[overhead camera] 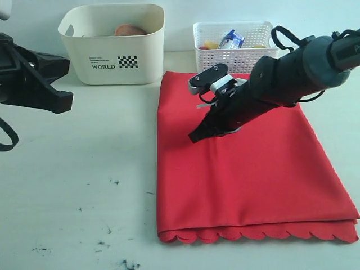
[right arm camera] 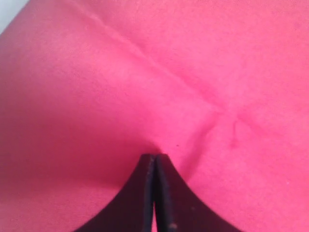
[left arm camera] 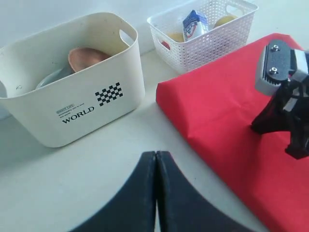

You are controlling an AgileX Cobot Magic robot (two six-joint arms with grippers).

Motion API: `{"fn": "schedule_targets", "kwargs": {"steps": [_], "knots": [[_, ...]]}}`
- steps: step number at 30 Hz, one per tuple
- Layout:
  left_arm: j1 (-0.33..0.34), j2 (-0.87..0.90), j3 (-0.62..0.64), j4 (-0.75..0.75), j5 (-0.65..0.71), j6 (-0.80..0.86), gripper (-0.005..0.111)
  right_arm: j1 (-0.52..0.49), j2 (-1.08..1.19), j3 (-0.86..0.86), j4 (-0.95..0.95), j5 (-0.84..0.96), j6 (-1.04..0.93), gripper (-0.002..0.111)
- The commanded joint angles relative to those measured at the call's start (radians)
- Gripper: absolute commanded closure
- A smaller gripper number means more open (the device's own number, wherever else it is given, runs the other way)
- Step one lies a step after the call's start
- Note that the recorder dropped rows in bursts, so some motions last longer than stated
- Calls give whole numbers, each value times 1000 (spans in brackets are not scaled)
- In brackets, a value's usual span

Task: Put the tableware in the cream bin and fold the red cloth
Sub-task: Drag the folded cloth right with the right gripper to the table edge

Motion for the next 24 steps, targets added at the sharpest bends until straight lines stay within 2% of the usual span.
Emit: {"fn": "schedule_targets", "kwargs": {"steps": [1,5,10,17,21,24], "knots": [[3,-3,7,3,-24,-8,106,-55,30,15,-357,140,355,108],[3,-3,7,3,-24,-8,106,-72,19,66,-597,175,561,108],[3,-2,9,3,-15,-8,106,-98,-9,149,-987,187,960,108],[3,-2,9,3,-15,-8,106,-226,-23,207,-1477,331,1446,108],[3,-2,9,3,-15,-8,106,-310,-26,207,-1591,339,1655,108],[3,-2,9,3,-15,-8,106,-325,-58,207,-1608,342,1720,108]]}}
